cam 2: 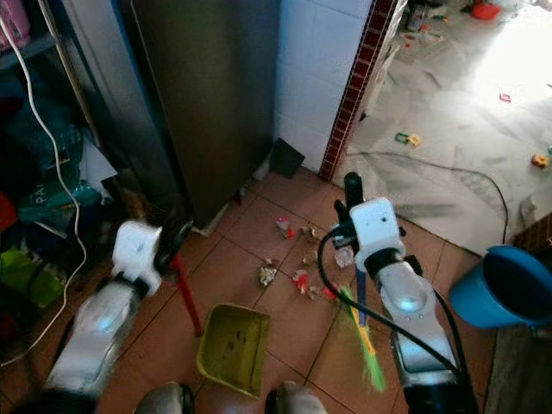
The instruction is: Sweep floor
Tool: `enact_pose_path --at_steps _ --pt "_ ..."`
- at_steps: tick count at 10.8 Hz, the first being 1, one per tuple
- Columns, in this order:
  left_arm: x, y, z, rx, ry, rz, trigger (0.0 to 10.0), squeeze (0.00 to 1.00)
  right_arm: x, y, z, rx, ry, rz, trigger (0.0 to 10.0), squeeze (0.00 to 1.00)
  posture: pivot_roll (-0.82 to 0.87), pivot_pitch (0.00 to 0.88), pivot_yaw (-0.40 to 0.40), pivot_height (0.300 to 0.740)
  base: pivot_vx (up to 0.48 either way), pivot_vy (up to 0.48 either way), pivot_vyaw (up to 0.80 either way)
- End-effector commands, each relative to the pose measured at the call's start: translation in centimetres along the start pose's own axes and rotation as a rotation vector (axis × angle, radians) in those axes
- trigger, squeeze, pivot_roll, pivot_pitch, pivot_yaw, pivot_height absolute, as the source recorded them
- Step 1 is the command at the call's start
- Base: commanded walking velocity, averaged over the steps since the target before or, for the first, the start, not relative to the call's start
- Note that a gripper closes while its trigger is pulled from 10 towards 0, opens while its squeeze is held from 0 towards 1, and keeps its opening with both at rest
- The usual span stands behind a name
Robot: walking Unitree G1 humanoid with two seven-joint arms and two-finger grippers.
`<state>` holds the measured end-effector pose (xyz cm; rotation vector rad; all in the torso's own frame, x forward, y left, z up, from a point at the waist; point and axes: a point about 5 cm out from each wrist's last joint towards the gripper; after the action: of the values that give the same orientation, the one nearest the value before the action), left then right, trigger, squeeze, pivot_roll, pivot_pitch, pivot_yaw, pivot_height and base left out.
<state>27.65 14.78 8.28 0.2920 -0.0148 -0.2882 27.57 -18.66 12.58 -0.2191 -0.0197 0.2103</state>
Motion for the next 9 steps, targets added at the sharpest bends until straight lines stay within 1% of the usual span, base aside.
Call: enact_pose_path --at_steps 1,2,3,5,6,9 --pt "0.2 0.6 0.6 0.042 -0.034 0.03 0.0 0.0 0.1 -0.9 0.9 -0.058 -0.045 -0.034 10.0 0.0 -0.07 0.061 -0.066 0.74 0.0 0.0 0.0" --pt "1.3 0.8 1.1 0.033 -0.058 0.068 0.0 0.0 0.0 -1.3 0.9 -0.068 -0.046 -0.066 10.0 0.0 -0.07 0.058 -0.053 0.74 0.0 0.0 0.0" --pt "2.1 1.3 1.7 0.014 -0.091 0.138 0.0 0.0 0.0 -1.3 1.1 -0.069 -0.055 -0.083 10.0 0.0 -0.08 0.057 -0.044 0.74 0.0 0.0 0.0" --pt "2.4 1.6 1.8 -0.008 -0.121 0.199 0.0 0.0 -0.1 -1.3 1.0 -0.069 -0.058 -0.087 10.0 0.0 -0.08 0.061 -0.042 0.74 0.0 0.0 0.0" --pt "2.7 1.6 1.8 -0.06 -0.144 0.243 0.0 0.0 -0.2 -1.4 1.0 -0.072 -0.059 -0.093 10.0 0.0 -0.09 0.064 -0.042 0.74 0.0 0.0 0.0" --pt "3.3 -0.2 1.2 -0.165 -0.134 0.229 0.0 0.0 -0.3 -1.5 1.0 -0.078 -0.058 -0.099 10.0 0.0 -0.09 0.066 -0.045 0.74 0.0 0.0 0.0"
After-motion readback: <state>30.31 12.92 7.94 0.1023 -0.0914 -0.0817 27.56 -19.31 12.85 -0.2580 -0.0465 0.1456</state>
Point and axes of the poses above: a point about 5 cm out from each wrist's last joint towards the gripper, its own x axis pointing out of the wrist towards the gripper, its own z axis along the axis of the wrist's last joint, y = z × x, and after that the axes turned 7 degrees about x, right-handed
